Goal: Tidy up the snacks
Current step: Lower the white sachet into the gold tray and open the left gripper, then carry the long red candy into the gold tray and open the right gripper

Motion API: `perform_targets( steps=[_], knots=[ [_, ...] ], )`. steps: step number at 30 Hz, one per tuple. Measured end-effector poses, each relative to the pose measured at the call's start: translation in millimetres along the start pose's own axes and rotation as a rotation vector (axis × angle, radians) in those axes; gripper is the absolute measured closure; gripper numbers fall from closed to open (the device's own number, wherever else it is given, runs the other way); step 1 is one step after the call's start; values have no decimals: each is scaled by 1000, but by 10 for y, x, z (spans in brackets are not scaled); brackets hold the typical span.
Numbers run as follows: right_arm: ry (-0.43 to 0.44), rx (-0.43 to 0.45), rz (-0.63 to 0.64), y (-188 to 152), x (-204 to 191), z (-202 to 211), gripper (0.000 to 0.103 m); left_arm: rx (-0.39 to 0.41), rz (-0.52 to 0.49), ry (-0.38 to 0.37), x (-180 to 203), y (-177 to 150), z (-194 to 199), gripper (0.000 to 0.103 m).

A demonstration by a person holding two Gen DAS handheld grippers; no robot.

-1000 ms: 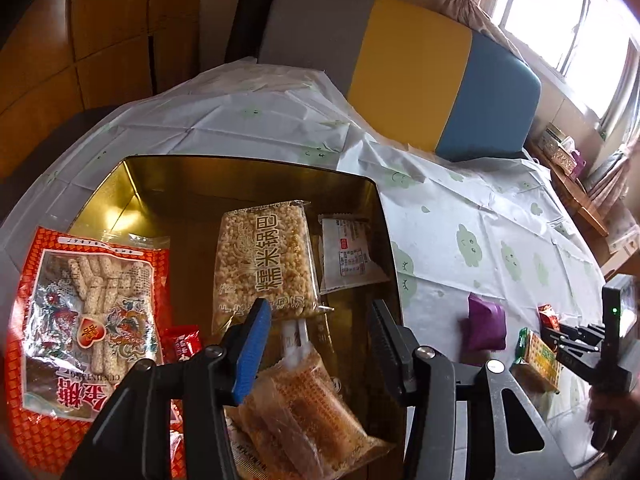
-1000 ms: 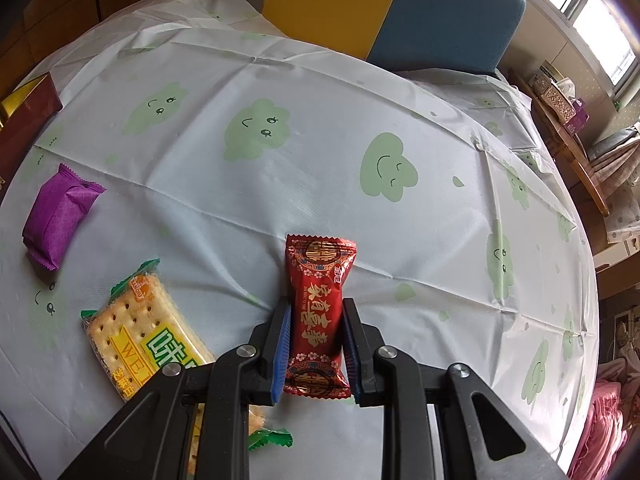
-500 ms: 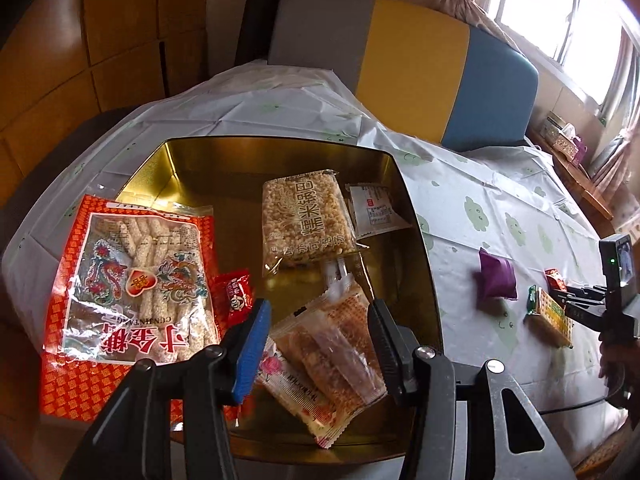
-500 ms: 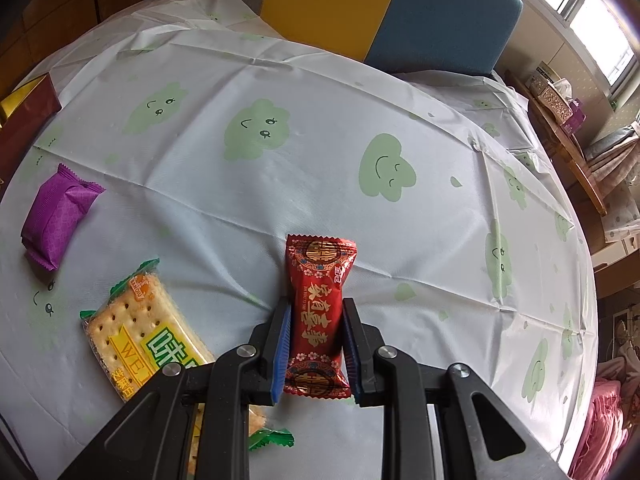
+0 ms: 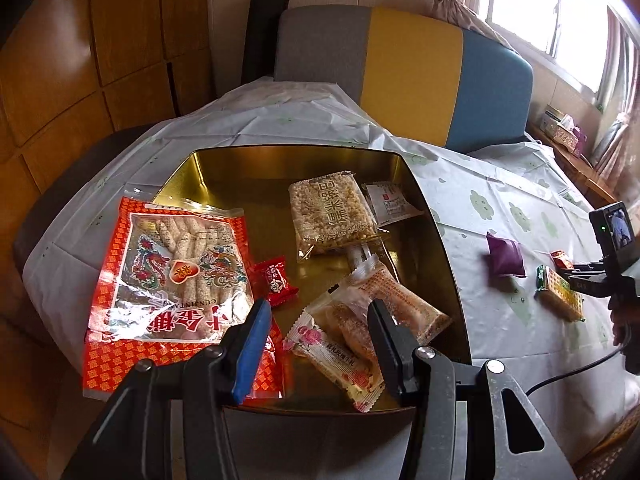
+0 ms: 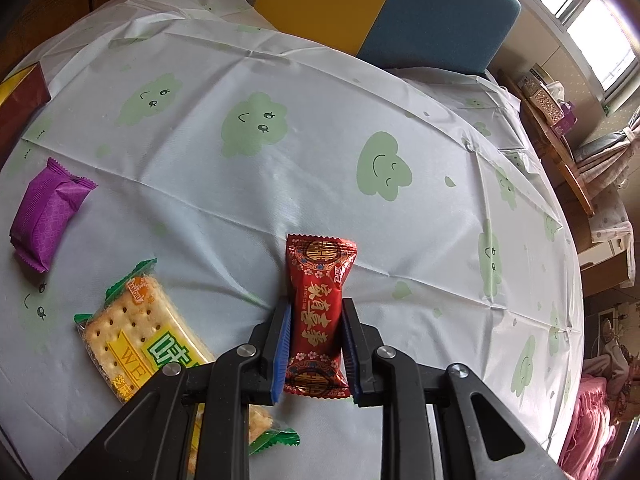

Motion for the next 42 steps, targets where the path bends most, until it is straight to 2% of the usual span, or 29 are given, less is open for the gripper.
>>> perform_targets(
  steps=[5, 10, 13, 17, 20, 27, 32, 35, 39, 42],
  knots=[
    [-52, -4, -51, 1, 29, 23, 81, 1, 21, 5, -107, -24, 54, 52],
    [-56, -13, -158, 7, 94, 58, 81, 10, 33, 35, -267, -44, 116, 52],
    [-63, 22, -208, 78, 138, 160, 81, 12, 50, 51, -364, -57, 135, 52],
    [-9, 100, -250, 284, -6, 381, 81, -2, 75, 63, -443, -111, 121, 52],
    [63, 160, -244, 483, -278, 579, 81, -2, 83, 69, -471, -123, 120, 52],
    [389, 243, -230, 891, -1428, 1105, 81, 2, 100, 79, -540, -116, 129, 52],
    [582, 257, -199, 1100, -2269, 1413, 81, 13, 106, 87, -603, -96, 139, 52],
    [599, 255, -130, 1114, -2673, 1471, 81, 1, 116, 91, -630, -124, 120, 52],
    [596, 223, -75, 1060, -2928, 1360, 77, -13, 111, 98, -631, -164, 92, 52],
    [586, 215, -41, 1034, -3009, 1296, 66, -15, 109, 101, -620, -166, 86, 52]
  ],
)
Point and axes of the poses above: each gripper's, at about its wrist camera, not at the fingertips, and z roughly against the way its jaws point, x to its right, y to its top, the point moved 10 cm from there along -z, roughly the way its jaws point, and after that the axes turned 14 degrees about x, right-handed, at the moved point
